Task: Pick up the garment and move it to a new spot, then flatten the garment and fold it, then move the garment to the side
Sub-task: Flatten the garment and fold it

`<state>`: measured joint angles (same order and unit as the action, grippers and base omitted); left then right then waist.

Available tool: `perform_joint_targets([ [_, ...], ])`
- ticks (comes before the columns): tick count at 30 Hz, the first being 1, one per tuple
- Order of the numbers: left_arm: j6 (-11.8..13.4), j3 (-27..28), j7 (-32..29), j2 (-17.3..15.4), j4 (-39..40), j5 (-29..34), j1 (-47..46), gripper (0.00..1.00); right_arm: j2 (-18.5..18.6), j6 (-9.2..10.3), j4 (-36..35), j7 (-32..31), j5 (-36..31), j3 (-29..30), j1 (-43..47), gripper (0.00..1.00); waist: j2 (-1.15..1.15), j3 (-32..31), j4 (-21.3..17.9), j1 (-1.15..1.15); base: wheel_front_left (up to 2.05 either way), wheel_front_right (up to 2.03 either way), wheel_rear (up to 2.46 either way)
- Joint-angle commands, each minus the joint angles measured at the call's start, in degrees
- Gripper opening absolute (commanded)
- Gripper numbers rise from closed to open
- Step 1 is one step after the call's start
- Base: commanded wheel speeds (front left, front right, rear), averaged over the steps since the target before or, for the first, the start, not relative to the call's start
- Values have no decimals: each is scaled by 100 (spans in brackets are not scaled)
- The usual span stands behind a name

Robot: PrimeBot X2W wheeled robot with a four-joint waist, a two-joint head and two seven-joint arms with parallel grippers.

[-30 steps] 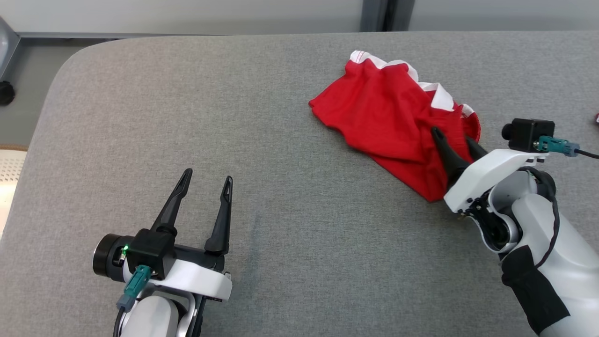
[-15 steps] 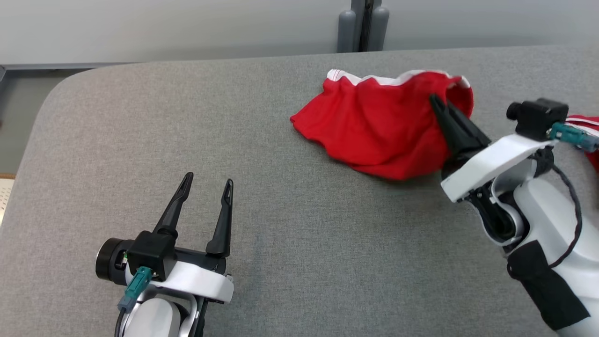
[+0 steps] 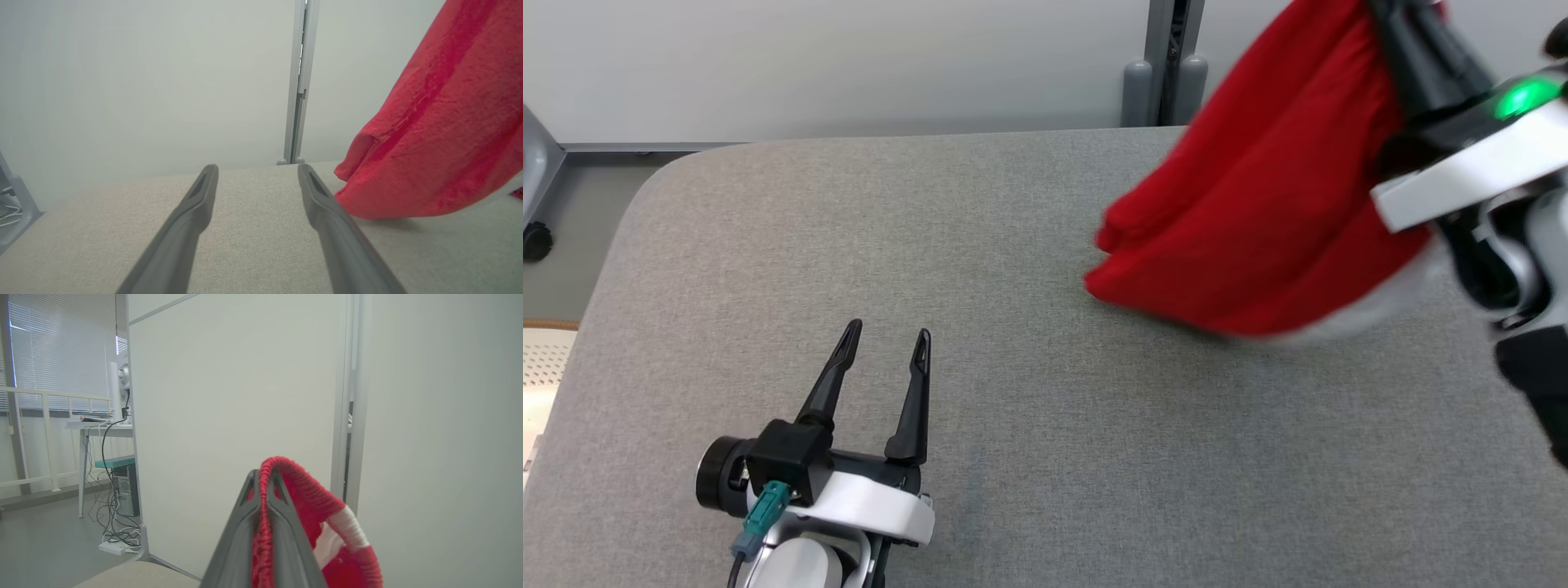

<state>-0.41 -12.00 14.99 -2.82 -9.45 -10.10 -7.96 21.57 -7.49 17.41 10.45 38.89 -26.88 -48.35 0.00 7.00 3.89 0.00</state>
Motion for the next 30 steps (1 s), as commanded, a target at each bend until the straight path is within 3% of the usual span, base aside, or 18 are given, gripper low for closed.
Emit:
perform_joint_targets([
  [1,39,8,17,-20,23,-26,46,100,88,0,56,-30,-266,132,-118,0,0,-18,39,0,0,0,0],
  [6,40,18,17,-19,42,-40,96,100,69,0,193,-135,-1099,824,-285,0,0,-39,135,0,0,0,0],
  [11,19,30,17,-21,50,-46,128,100,-322,0,44,-544,-1777,1149,-43,0,0,-34,209,0,0,0,0],
  [15,15,4,17,-19,44,-47,110,100,-908,0,86,-1217,-1880,829,327,0,0,-1,271,0,0,0,0],
  [20,-14,-73,17,-20,27,-65,-9,100,-1602,0,678,-1814,-1478,100,738,0,0,76,409,0,0,0,0],
  [26,21,-332,17,-21,-39,-189,-127,100,-1846,0,1709,-1612,-886,-683,688,0,0,137,868,0,0,0,0],
  [30,51,-476,17,-21,-74,-256,-168,100,-1861,0,2019,-1372,-472,-1041,520,0,0,163,1184,0,0,0,0],
])
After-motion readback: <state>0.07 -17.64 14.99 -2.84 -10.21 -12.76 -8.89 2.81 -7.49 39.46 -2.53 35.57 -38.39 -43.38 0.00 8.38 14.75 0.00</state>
